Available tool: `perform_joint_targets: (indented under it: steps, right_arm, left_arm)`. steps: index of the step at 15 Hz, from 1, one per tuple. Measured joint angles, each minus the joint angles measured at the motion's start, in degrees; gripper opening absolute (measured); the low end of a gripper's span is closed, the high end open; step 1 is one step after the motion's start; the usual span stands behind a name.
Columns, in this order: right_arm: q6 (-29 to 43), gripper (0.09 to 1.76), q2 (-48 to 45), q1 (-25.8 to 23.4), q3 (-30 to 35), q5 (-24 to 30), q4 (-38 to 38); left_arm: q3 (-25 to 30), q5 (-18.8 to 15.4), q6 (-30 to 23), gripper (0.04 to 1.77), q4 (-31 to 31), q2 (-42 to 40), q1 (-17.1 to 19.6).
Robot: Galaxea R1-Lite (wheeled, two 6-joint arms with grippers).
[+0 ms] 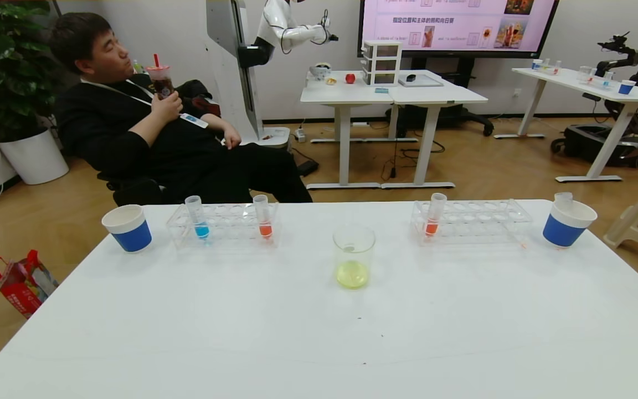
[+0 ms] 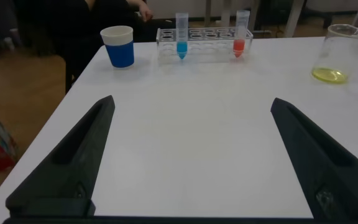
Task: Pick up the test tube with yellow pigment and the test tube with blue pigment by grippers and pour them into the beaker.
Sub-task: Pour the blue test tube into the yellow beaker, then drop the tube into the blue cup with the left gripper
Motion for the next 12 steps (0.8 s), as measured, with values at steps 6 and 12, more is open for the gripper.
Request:
perform_joint_targets:
  steps: [6, 12]
  right_arm:
    - [0.0, 1.74, 0.0, 0.0, 0.0, 0.0, 0.0]
    - [0.01, 1.74, 0.0, 0.0, 0.0, 0.0, 0.0]
  left_arm:
    - [-18.01, -0.82, -0.06, 1.75, -3.36, 19.91, -1.49]
    - [-23.1, -0.9, -0.11, 1.75, -28.94, 52.98, -1.73]
